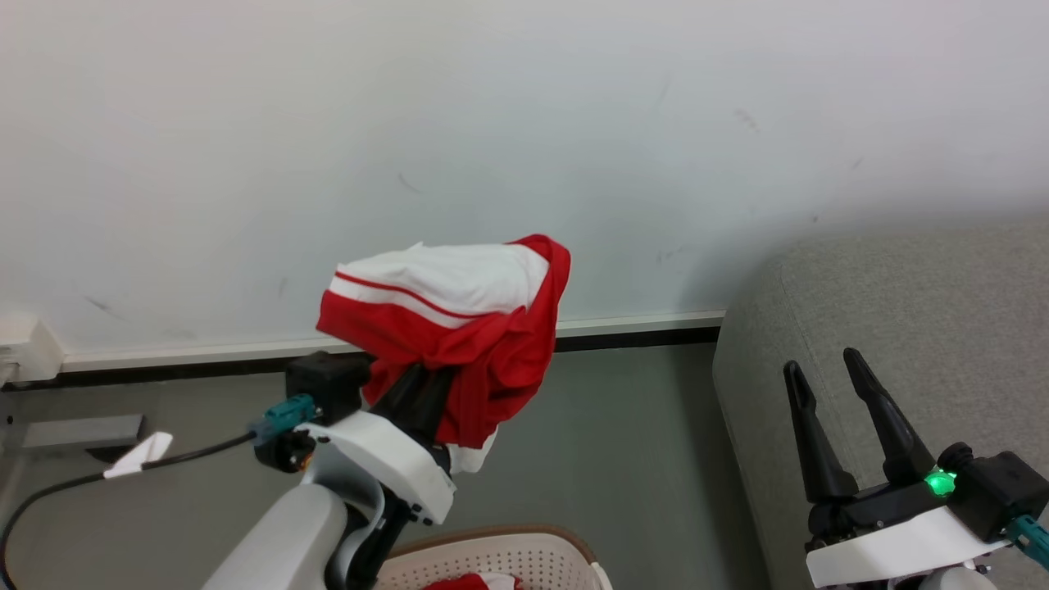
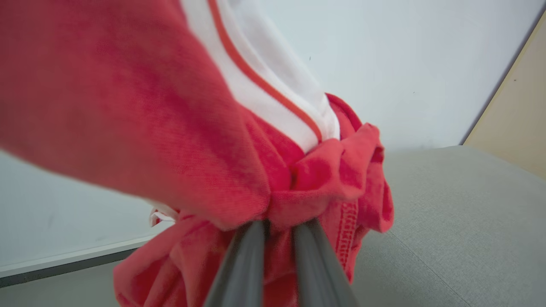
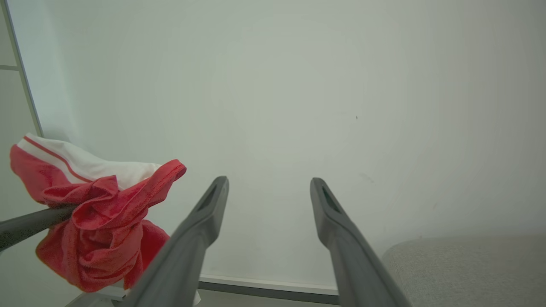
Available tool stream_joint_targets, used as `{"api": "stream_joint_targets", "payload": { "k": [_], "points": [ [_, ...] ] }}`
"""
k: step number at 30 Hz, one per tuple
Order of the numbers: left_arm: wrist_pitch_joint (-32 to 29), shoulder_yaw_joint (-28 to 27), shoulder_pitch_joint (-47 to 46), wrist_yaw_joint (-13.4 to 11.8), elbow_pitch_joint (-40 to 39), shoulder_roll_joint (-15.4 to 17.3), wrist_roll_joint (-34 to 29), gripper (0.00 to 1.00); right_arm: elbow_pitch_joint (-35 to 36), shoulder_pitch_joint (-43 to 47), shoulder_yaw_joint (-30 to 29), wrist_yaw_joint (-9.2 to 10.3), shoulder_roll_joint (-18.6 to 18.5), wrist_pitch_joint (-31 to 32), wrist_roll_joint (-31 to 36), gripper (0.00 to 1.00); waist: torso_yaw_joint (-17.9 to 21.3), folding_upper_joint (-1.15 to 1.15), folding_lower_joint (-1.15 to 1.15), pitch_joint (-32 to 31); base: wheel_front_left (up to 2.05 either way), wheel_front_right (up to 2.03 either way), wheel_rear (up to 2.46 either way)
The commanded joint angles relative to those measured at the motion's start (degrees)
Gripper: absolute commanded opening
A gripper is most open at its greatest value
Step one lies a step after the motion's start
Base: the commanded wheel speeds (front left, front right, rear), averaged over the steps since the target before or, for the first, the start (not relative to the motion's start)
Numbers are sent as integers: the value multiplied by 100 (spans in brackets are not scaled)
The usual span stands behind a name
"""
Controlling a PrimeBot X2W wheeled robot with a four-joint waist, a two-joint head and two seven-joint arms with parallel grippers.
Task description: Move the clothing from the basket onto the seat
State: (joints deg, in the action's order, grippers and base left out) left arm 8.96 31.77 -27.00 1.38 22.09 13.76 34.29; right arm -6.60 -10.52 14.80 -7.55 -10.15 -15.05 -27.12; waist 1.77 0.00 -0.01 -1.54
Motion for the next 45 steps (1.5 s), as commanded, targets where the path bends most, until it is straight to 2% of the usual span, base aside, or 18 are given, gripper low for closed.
{"api": "stream_joint_targets", "payload": {
  "k": [1,6,14,19,26,34,45],
  "points": [
    [-91,-38,-29,-70,-248,78,59,0,10,44,37,12,24,-16,-22,100,22,0,1,12,0,0,0],
    [-428,-114,37,-324,-1051,245,104,0,25,-17,259,12,45,-16,-69,100,95,0,1,58,0,0,0],
    [-620,-103,214,-498,-1546,344,115,0,83,-93,585,12,-24,-16,-208,100,144,0,1,97,0,0,0],
    [-659,-78,272,-533,-1627,332,133,0,146,-161,1264,12,-220,-16,-493,100,106,0,1,89,0,0,0],
    [-661,40,311,-474,-1683,219,187,0,-106,-508,2194,12,-253,-16,-747,100,12,0,1,84,0,0,0],
    [-688,319,358,-373,-1817,14,232,0,-936,-1197,3034,12,-173,-7,-1177,100,-249,0,1,80,0,0,0],
    [-832,847,477,-139,-1913,-232,224,0,-1842,-1815,3656,12,-189,-6,-1975,100,-749,0,1,57,0,0,0]
  ]
}}
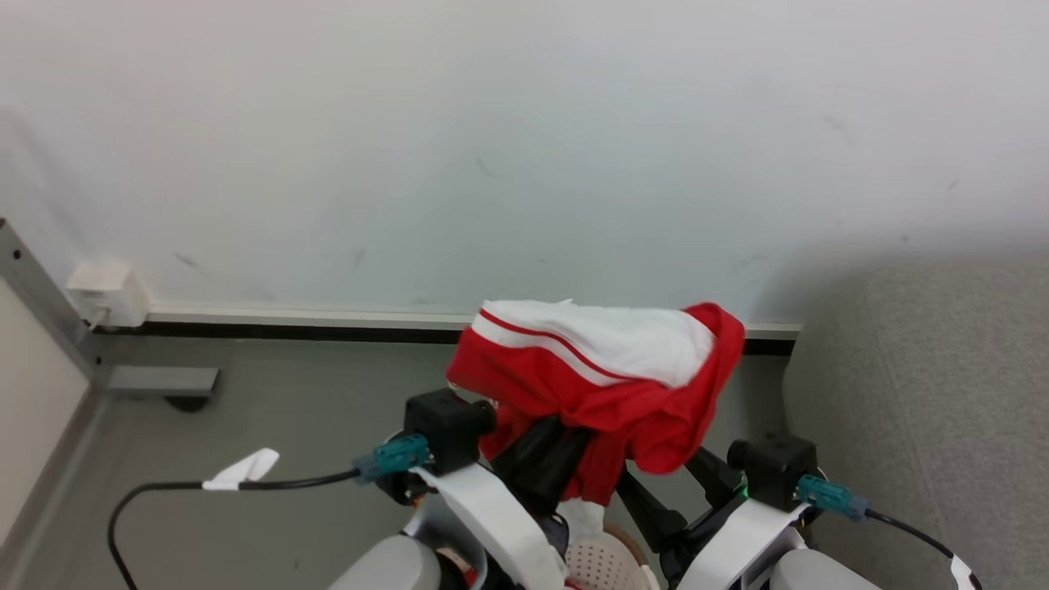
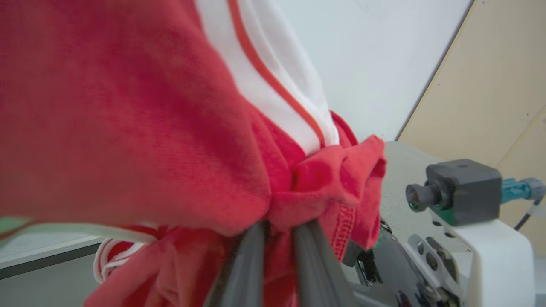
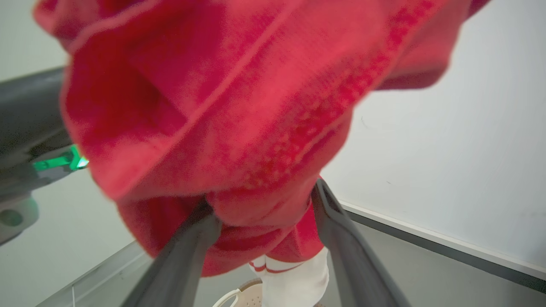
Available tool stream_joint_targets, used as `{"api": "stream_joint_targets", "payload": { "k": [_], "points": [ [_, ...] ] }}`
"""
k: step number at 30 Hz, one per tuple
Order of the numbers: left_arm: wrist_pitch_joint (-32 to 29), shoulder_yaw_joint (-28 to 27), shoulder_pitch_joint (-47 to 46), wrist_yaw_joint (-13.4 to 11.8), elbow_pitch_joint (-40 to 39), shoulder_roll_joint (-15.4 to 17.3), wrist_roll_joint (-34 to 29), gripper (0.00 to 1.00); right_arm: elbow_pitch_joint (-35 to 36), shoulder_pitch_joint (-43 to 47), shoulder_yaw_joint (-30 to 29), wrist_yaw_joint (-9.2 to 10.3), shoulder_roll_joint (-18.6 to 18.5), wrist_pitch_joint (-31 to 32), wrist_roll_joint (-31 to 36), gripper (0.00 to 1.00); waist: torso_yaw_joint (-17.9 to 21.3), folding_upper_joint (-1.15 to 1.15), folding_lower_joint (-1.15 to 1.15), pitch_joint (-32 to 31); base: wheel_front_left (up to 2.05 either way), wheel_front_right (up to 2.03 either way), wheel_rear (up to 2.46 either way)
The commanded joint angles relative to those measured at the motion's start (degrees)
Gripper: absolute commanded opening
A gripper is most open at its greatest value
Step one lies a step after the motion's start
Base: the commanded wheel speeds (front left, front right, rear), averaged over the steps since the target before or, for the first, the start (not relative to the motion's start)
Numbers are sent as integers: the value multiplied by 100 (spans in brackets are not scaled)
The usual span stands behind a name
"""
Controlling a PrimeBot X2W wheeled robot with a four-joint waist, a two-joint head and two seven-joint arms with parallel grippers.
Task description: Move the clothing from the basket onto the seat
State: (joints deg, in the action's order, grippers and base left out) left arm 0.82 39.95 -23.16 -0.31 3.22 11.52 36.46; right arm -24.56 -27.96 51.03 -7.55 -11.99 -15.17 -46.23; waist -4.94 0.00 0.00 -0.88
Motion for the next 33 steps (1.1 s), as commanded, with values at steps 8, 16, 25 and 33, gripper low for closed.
{"api": "stream_joint_targets", "payload": {
  "k": [8,16,25,33],
  "points": [
    [-73,177,140,83,-17,-78,66,0,-57,-282,208,12,-16,6,-322,100,-285,0,0,-13,0,0,0],
    [-56,100,153,33,41,-3,151,0,158,-187,163,12,-68,3,-295,0,-277,0,0,5,0,0,0],
    [-23,-42,188,-92,189,83,245,0,347,-4,18,12,-191,3,-274,0,-150,0,0,13,0,0,0],
    [-79,-11,239,-107,254,87,292,100,494,107,-226,12,-259,3,-228,0,16,0,0,-4,0,0,0]
  ]
}}
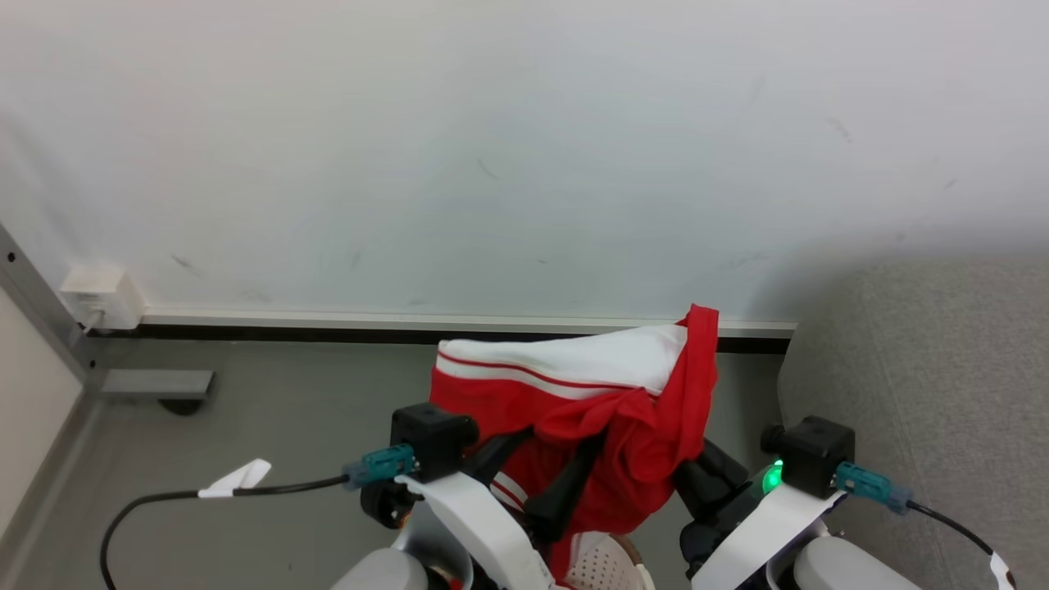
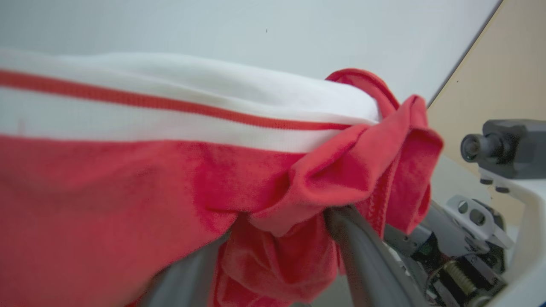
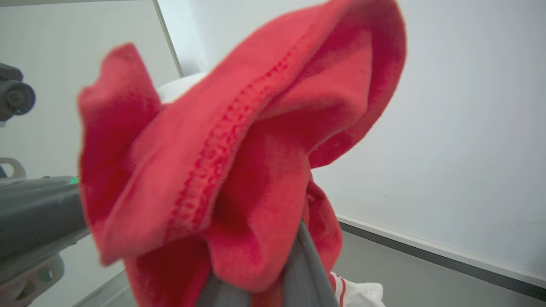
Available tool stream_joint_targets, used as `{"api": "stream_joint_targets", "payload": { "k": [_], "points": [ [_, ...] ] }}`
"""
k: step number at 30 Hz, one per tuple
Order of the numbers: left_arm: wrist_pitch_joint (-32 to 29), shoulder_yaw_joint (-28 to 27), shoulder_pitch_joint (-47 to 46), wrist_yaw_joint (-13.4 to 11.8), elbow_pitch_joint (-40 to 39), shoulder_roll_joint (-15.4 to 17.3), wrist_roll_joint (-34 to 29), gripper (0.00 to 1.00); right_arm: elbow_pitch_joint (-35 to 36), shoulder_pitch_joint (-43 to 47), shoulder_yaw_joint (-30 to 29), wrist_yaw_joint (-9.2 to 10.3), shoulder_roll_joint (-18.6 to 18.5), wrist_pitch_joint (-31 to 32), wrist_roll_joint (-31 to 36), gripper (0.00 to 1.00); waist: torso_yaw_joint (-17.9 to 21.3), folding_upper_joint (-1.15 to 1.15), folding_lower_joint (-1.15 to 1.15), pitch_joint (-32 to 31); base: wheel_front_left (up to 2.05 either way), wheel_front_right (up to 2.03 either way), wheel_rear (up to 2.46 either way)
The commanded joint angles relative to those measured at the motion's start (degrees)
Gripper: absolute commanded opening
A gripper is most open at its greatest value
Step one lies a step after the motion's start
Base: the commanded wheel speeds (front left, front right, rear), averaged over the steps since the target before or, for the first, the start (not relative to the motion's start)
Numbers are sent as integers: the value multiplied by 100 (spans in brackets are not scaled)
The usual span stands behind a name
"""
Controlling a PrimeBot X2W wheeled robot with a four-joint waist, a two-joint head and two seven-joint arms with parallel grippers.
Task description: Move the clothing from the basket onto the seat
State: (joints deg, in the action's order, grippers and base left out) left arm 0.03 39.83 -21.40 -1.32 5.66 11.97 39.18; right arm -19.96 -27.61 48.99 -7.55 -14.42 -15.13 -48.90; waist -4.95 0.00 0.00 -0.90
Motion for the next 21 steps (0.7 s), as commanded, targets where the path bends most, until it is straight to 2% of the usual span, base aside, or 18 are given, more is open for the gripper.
{"api": "stream_joint_targets", "payload": {
  "k": [1,10,21],
  "points": [
    [5,11,53,-8,-12,44,6,100,51,70,-66,12,-36,0,55,0,48,0,0,-3,0,0,0],
    [101,82,69,-6,-195,97,-147,100,211,-56,-467,12,-369,0,214,0,540,0,0,46,0,0,0],
    [373,197,-118,11,-240,241,-516,100,511,-24,-1277,12,-806,0,425,0,1677,0,0,265,0,0,0]
  ]
}}
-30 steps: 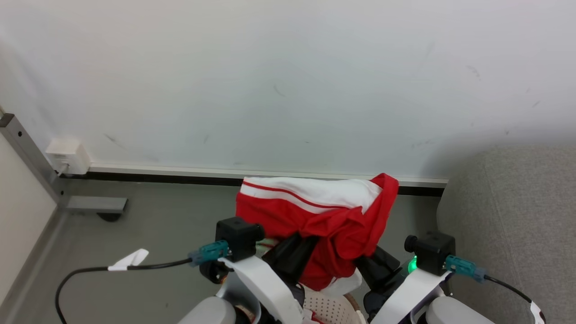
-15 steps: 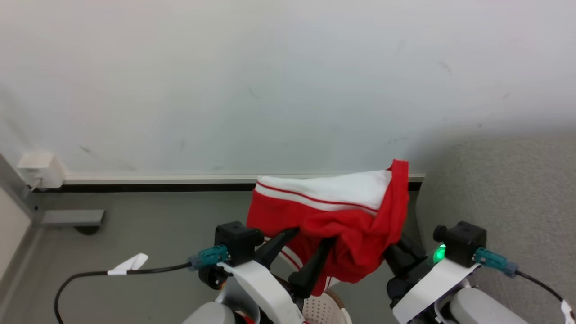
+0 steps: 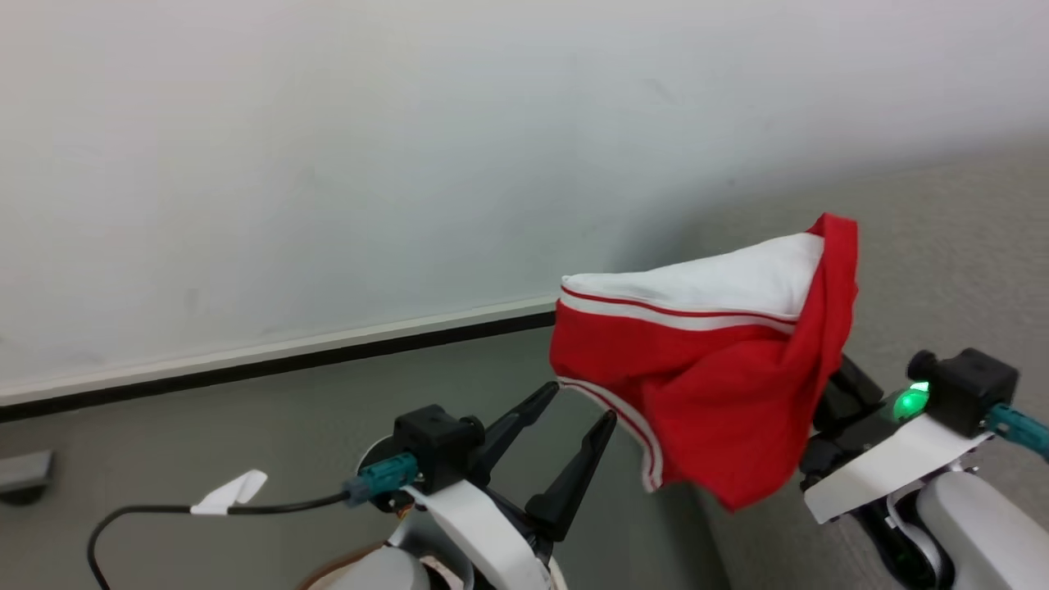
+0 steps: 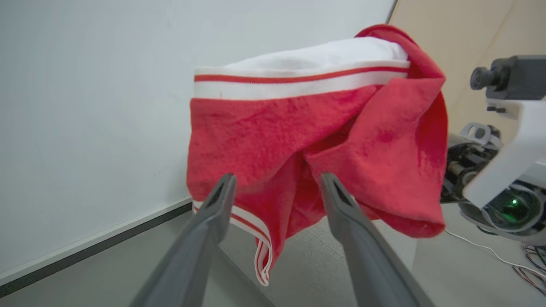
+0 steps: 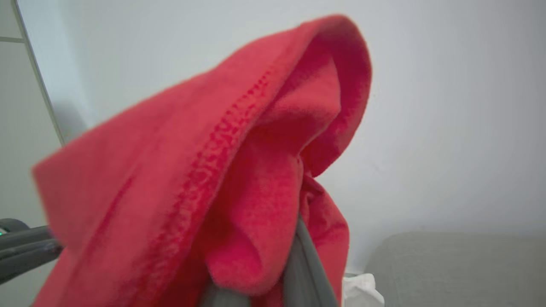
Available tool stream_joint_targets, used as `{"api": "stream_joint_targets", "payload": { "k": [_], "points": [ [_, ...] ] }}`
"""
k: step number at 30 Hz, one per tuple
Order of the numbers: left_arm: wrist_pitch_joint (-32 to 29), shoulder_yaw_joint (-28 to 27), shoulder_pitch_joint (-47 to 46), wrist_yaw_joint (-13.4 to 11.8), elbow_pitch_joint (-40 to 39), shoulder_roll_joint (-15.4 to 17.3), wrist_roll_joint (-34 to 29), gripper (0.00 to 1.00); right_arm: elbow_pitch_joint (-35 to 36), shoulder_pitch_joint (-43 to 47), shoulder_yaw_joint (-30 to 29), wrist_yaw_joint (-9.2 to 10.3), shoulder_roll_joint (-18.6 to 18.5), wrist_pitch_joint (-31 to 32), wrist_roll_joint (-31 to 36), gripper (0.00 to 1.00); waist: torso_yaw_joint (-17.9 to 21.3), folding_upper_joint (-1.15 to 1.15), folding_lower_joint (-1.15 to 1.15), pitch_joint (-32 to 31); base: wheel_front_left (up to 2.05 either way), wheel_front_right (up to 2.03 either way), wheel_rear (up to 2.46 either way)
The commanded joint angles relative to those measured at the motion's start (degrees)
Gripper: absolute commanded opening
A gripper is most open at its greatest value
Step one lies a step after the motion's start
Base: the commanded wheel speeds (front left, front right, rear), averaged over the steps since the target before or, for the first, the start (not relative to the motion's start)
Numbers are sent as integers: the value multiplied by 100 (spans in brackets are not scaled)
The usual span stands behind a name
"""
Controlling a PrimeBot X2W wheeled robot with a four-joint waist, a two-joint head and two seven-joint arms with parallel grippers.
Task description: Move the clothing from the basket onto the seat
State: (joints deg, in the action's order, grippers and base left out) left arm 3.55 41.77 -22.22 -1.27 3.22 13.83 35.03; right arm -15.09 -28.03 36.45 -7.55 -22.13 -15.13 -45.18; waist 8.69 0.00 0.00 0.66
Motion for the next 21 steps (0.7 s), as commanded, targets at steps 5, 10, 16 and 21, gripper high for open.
{"api": "stream_joint_targets", "payload": {
  "k": [5,10,16,21],
  "points": [
    [86,77,-162,26,69,108,-263,100,200,150,-374,11,-107,1,161,0,851,0,0,282,0,0,0],
    [184,140,-268,68,166,178,-442,100,372,270,-644,12,-97,0,221,0,1314,0,0,422,0,0,0],
    [294,233,-355,135,345,204,-518,100,554,438,-912,12,-46,0,331,0,1683,0,0,512,0,0,0],
    [325,283,-432,164,436,179,-566,100,650,504,-1038,11,-16,0,362,0,1801,0,0,590,0,0,0]
  ]
}}
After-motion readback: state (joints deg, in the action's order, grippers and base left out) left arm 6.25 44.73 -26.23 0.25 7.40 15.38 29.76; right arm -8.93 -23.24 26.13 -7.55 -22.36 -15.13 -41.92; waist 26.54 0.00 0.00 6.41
